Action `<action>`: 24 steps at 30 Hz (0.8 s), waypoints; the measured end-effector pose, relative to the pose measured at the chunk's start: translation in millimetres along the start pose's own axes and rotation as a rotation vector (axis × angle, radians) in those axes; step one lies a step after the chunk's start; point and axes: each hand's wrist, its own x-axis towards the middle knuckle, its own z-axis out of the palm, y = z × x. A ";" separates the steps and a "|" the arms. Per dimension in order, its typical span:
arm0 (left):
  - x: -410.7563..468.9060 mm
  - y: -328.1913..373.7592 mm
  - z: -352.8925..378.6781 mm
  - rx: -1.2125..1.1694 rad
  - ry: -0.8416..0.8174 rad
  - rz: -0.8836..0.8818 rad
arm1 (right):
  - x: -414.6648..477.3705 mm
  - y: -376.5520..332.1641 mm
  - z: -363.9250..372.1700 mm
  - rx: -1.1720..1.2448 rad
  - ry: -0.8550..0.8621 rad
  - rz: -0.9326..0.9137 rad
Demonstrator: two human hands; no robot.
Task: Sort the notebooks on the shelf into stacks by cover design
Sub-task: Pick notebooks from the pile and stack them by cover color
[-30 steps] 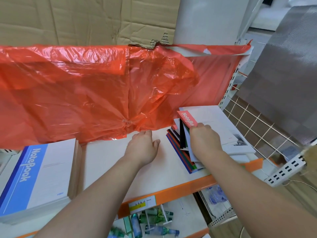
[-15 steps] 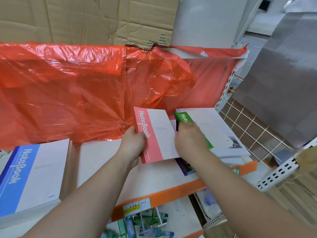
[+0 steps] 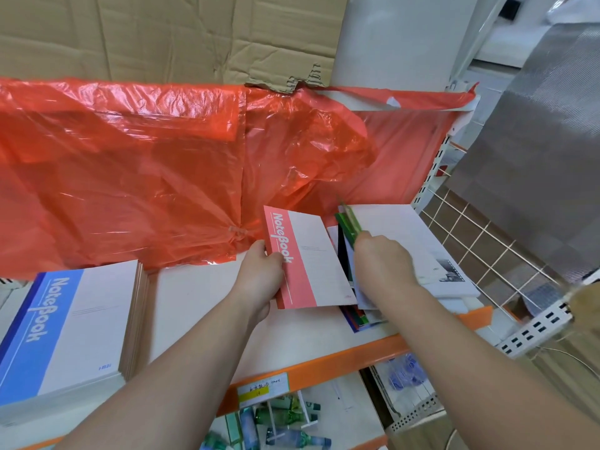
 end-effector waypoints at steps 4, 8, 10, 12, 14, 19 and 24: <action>-5.5 0.5 8.0 -0.126 -0.047 0.002 | -11.9 -49.6 -14.7 0.144 0.007 -0.136; -10.6 1.4 10.4 -0.228 -0.062 -0.007 | -24.3 -70.1 -8.9 0.298 0.028 -0.287; -10.3 1.0 7.5 -0.213 -0.025 0.005 | -23.0 -64.5 -1.5 0.390 0.016 -0.335; -9.0 0.4 3.4 -0.211 0.021 0.006 | -15.4 -53.3 7.1 0.439 0.041 -0.300; -9.3 0.7 -0.4 -0.208 0.034 0.000 | -3.8 -34.9 16.1 0.298 0.092 -0.178; -10.1 -0.4 -10.2 -0.176 0.020 -0.015 | 3.3 3.3 24.7 -0.016 -0.251 0.187; -9.7 -2.8 -12.3 -0.153 0.009 -0.020 | 2.7 3.7 22.0 -0.050 -0.234 0.091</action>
